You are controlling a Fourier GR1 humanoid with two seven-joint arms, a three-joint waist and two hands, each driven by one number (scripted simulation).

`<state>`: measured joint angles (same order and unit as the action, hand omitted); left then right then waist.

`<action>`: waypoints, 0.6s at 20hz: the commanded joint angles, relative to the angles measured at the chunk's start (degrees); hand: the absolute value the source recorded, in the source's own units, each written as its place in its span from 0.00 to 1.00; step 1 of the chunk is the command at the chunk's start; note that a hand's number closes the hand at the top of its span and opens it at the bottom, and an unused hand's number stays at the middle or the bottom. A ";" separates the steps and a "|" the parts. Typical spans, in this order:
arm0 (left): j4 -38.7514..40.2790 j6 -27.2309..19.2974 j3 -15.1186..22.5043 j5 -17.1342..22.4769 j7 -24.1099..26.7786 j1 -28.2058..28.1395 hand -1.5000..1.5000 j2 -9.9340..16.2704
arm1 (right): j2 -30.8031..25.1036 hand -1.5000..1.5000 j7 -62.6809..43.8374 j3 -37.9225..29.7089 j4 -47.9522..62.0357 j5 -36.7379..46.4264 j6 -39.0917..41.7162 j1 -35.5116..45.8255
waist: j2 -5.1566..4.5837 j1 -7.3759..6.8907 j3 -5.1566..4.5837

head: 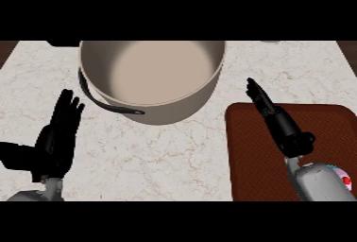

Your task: Pick the cupcake from the tray and place it in the pot

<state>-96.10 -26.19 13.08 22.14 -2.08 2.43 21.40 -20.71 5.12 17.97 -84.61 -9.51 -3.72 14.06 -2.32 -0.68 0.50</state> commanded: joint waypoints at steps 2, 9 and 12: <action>6.52 1.21 -1.91 -3.78 -1.48 -1.00 0.50 5.36 | -1.68 1.00 -2.84 -3.87 -1.24 -0.48 -1.80 -2.56 | 2.23 1.08 -0.50; 12.34 0.21 -2.82 -7.18 -9.09 -7.03 0.50 14.17 | -13.30 0.00 -1.20 -20.17 -1.68 12.91 -24.24 -8.46 | 3.46 8.08 -0.49; 13.86 1.32 -2.46 -7.83 -12.25 -4.29 0.50 15.58 | -8.24 0.00 1.09 -16.87 -8.42 18.43 -32.35 -17.25 | 2.94 5.84 -0.55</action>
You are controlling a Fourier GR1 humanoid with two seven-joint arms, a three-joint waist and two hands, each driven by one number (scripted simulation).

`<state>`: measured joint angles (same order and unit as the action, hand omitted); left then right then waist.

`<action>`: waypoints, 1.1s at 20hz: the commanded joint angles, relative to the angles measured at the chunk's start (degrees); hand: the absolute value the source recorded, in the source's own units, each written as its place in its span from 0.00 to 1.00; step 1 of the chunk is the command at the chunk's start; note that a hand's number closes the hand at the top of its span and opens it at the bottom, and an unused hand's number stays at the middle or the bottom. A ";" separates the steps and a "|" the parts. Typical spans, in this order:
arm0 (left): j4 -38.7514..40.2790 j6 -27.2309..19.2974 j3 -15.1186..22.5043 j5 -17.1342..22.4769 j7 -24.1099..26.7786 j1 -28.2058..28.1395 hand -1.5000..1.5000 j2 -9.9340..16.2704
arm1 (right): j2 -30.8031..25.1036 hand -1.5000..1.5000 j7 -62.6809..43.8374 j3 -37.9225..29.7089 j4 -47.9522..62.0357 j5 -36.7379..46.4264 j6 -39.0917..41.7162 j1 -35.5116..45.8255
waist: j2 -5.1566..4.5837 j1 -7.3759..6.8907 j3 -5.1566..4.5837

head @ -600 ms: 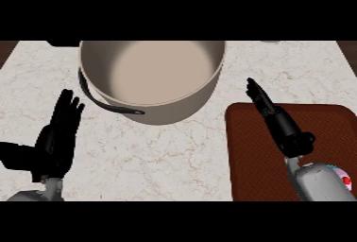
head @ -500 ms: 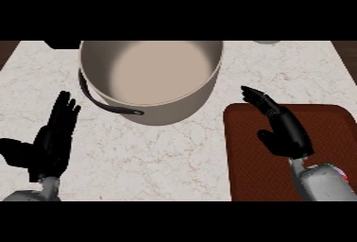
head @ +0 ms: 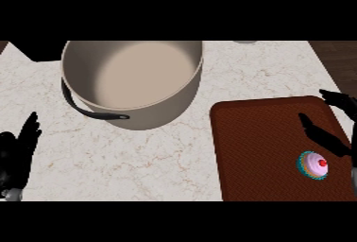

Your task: Pick the cupcake from the tray and place it in the pot

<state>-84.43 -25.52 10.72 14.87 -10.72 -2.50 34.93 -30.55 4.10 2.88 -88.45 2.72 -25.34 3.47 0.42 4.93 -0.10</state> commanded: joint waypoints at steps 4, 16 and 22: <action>0.01 2.12 1.18 -1.88 -6.56 2.17 0.50 2.90 | 0.62 0.00 -2.14 0.42 -18.94 13.22 -14.57 -19.04 | 0.08 -2.21 -0.01; 2.18 3.54 1.38 -2.87 -8.28 6.56 0.50 1.50 | -20.41 0.00 -42.93 -3.47 -40.99 22.79 11.05 -31.78 | -0.41 -3.55 -0.27; 3.96 4.16 1.57 -3.95 -7.15 8.20 0.50 0.21 | -24.15 0.00 -59.04 1.47 -48.51 16.45 24.52 -30.48 | -0.76 -5.27 -0.13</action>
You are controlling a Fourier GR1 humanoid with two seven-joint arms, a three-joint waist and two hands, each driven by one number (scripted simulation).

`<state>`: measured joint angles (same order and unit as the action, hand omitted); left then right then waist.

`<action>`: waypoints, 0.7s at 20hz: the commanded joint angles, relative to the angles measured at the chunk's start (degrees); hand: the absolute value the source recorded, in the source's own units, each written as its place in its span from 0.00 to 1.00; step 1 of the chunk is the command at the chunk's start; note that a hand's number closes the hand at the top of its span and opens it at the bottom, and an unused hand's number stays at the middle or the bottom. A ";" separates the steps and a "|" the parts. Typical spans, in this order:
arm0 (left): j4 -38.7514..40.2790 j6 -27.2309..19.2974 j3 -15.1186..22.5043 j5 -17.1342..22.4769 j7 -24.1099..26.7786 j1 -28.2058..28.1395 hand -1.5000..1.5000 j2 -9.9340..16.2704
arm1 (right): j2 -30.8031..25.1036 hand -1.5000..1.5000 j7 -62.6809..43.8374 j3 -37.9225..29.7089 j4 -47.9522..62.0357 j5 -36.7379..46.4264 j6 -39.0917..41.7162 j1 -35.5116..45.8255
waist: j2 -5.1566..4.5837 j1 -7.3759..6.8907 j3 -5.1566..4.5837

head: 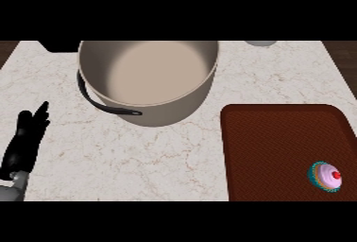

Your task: Pick the cupcake from the tray and place it in the pot

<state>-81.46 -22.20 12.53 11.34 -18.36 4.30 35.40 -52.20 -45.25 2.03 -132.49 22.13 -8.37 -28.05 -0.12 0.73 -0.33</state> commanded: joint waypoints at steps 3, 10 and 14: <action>-2.58 2.30 -1.03 0.26 -1.36 -0.19 0.50 1.28 | -4.12 0.00 -17.60 0.94 -6.34 -9.52 12.78 6.17 | -0.07 -2.20 0.20; -2.48 0.53 -1.33 -4.15 -5.32 2.41 0.50 -1.93 | 0.47 0.00 -20.30 0.66 -1.14 -9.22 16.05 9.83 | 0.17 -0.79 0.32; -2.48 1.55 -1.64 -4.77 -3.93 0.55 0.50 -3.70 | 2.54 0.00 -16.20 -0.23 6.87 -9.76 16.99 13.23 | 0.11 -1.05 0.35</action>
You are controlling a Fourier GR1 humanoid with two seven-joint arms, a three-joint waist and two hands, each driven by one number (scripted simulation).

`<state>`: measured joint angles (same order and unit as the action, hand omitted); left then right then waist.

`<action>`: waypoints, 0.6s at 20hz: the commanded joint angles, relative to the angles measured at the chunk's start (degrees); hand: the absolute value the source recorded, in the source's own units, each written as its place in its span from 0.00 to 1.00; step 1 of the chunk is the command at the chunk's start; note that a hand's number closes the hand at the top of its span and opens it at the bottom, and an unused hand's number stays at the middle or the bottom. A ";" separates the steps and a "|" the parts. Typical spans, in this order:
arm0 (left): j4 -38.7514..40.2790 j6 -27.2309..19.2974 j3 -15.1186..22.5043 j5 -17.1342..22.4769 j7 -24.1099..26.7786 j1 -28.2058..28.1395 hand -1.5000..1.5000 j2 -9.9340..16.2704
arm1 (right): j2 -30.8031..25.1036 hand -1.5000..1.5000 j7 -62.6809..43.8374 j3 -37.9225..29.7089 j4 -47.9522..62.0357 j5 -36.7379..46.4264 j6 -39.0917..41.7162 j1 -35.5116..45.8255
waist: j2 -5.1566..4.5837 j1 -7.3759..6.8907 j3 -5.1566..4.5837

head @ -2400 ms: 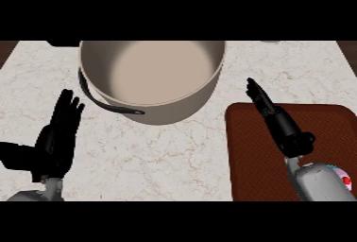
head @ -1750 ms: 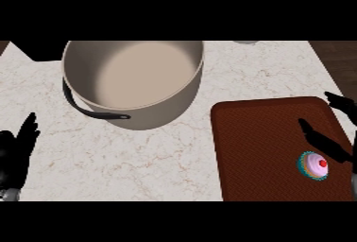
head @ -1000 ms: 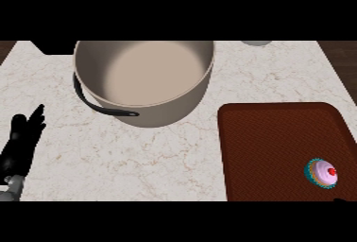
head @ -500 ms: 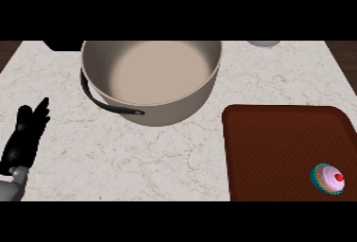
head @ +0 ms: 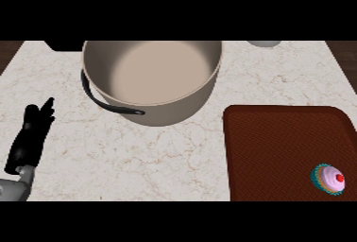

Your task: Pick the cupcake from the tray and place it in the pot

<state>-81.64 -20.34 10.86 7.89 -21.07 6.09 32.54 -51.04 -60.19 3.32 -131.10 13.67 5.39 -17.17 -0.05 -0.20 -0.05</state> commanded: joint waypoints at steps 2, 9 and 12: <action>-1.81 2.82 -2.93 0.04 -0.82 -0.24 0.50 0.98 | 3.85 0.00 -0.74 2.12 6.65 3.51 2.73 2.32 | 0.04 0.00 0.06; 3.48 3.74 -3.93 -4.15 1.53 1.95 0.50 -2.94 | 11.04 0.00 1.98 6.95 11.47 11.96 2.65 4.27 | -0.03 0.25 0.04; -5.49 3.39 -4.56 -4.54 -6.55 -0.59 0.50 -2.79 | 12.76 0.00 7.97 3.96 15.97 12.92 3.20 3.84 | 0.09 0.12 0.08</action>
<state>-83.75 -17.76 7.43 4.10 -23.74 5.69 29.95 -41.45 -55.77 6.67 -120.02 22.96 8.45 -14.36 0.02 -0.02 0.00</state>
